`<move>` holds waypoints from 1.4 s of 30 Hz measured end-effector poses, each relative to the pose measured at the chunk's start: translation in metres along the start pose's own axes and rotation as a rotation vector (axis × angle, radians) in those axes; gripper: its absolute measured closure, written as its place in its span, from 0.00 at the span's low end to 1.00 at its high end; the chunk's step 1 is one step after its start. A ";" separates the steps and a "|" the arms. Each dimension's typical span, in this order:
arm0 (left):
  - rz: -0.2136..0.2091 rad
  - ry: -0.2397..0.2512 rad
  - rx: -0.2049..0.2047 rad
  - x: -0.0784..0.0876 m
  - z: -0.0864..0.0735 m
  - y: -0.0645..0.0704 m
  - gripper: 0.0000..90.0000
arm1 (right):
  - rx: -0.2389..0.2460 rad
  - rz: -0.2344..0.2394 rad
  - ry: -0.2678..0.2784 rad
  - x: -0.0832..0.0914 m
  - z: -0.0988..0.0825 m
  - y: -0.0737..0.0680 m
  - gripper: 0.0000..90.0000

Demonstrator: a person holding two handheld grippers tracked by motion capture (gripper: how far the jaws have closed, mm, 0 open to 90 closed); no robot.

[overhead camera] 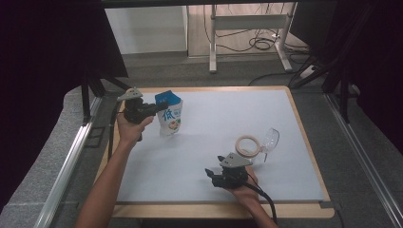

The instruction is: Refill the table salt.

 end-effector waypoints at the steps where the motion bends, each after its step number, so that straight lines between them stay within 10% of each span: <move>1: -0.023 0.005 -0.006 0.001 0.002 0.009 1.00 | 0.012 -0.008 0.002 -0.002 0.004 -0.002 0.37; 10: -0.084 -0.003 -0.057 -0.002 0.004 0.041 1.00 | 0.036 -0.032 0.022 -0.008 0.014 -0.007 0.37; 32: -0.164 -0.012 -0.025 -0.028 0.006 0.081 1.00 | 0.036 -0.121 0.012 -0.018 0.015 -0.001 0.36; 42: -0.203 -0.014 -0.032 -0.028 0.011 0.101 1.00 | 0.087 -0.264 0.015 -0.027 0.022 -0.001 0.36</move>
Point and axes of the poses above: each handheld gripper's, and its own axes: x roughly backward along the jaws, z roughly out of its top, y roughly to its right, the point moved 5 cm from there along -x, roughly forward along the jaws, and after that the axes turned 3 degrees about -y, right-handed, at the moved point
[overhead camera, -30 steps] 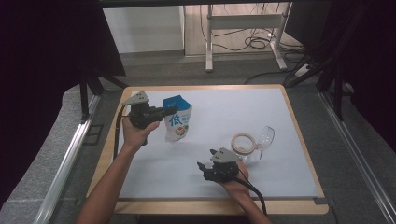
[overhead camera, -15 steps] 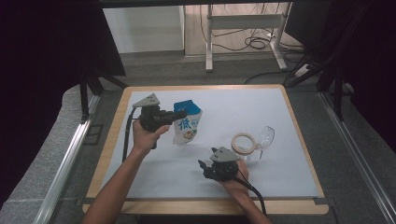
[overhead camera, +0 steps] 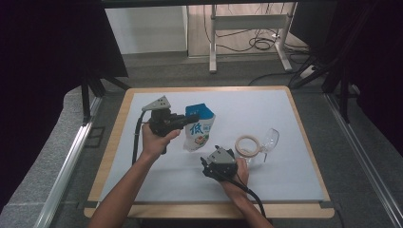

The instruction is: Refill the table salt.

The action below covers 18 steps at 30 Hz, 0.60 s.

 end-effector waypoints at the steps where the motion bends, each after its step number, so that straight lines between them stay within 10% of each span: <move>1: -0.004 -0.001 -0.003 0.001 0.001 0.004 1.00 | -0.007 -0.007 0.004 -0.001 0.000 -0.001 0.36; 18: -0.065 -0.024 0.000 -0.005 0.002 0.028 1.00 | -0.014 0.009 0.093 -0.004 0.010 0.000 0.48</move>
Point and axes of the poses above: each handheld gripper's, and its own axes: x roughly backward along the jaws, z roughly out of its top, y roughly to its right, the point moved 5 cm from there along -x, roughly forward along the jaws, and after that the axes turned 3 degrees about -y, right-handed, at the moved point
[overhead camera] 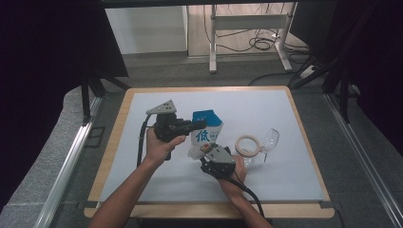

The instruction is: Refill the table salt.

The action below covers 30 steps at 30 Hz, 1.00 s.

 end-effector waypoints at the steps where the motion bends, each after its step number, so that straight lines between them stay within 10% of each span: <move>1: 0.003 -0.001 0.000 -0.001 0.000 0.000 1.00 | 0.002 0.010 0.009 0.001 0.000 -0.001 0.50; 15: -0.015 -0.021 0.016 -0.023 0.007 0.000 1.00 | -0.087 0.161 0.016 0.016 -0.002 -0.006 0.56; 30: -0.039 -0.070 0.006 -0.050 0.008 0.007 1.00 | -0.143 0.193 0.011 0.032 -0.012 -0.006 0.60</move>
Point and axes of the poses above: each handheld gripper's, and its own axes: x roughly backward along the jaws, z roughly out of its top, y roughly to its right, the point moved 5 cm from there along -x, roughly forward along the jaws, and after that the axes turned 3 degrees about -y, right-handed, at the moved point
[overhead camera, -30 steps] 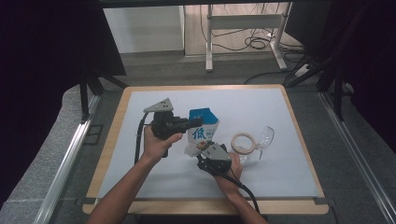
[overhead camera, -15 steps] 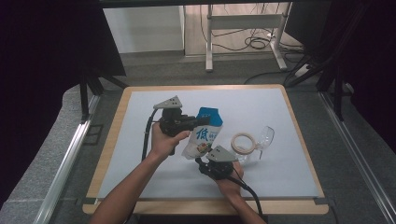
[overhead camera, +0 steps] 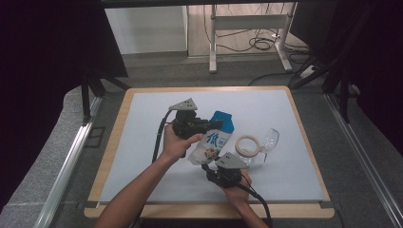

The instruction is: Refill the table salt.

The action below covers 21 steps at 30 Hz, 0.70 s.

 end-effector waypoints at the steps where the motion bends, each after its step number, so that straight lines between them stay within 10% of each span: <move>1: -0.003 -0.004 0.000 -0.002 0.000 0.000 1.00 | -0.012 0.003 -0.001 0.002 -0.002 -0.001 0.60; 21: -0.016 -0.118 0.015 -0.042 0.002 -0.005 1.00 | -0.092 0.019 0.002 0.010 -0.011 0.001 0.60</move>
Point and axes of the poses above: each handheld gripper's, and its own axes: x roughly backward along the jaws, z roughly out of its top, y roughly to its right, the point moved 5 cm from there along -x, roughly forward along the jaws, and after that the axes turned 3 degrees about -y, right-handed, at the moved point
